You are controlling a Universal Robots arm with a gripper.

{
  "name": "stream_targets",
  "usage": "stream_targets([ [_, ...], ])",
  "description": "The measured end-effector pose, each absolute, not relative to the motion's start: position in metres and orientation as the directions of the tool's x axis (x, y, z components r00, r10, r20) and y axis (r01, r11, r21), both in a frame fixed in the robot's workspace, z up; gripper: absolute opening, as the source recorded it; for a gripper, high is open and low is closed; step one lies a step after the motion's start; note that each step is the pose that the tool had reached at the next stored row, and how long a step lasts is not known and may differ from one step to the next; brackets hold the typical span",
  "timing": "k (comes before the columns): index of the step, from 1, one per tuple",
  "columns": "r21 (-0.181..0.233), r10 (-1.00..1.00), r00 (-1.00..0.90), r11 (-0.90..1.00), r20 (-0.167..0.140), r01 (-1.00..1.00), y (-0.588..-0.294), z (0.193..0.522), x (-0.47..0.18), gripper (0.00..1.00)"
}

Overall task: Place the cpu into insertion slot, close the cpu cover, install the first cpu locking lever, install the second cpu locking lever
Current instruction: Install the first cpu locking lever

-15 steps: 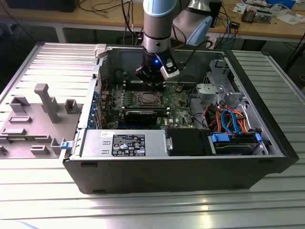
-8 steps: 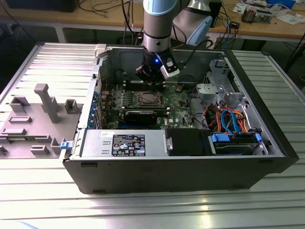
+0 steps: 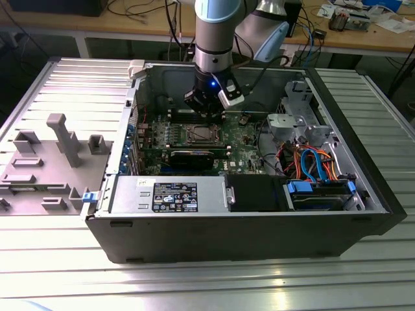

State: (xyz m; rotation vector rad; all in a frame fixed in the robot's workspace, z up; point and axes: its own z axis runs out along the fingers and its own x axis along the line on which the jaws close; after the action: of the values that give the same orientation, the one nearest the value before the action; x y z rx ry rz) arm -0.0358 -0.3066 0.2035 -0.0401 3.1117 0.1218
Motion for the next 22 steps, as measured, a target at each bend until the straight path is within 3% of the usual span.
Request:
stream_targets([
  [18, 0.066, -0.025, -0.999, 0.997, -0.028, -0.026, -0.3073, 0.2001, -0.0352, 0.11],
  [22, 0.085, -0.024, -0.999, 0.996, -0.028, -0.026, -0.3071, 0.2023, -0.0351, 0.11],
])
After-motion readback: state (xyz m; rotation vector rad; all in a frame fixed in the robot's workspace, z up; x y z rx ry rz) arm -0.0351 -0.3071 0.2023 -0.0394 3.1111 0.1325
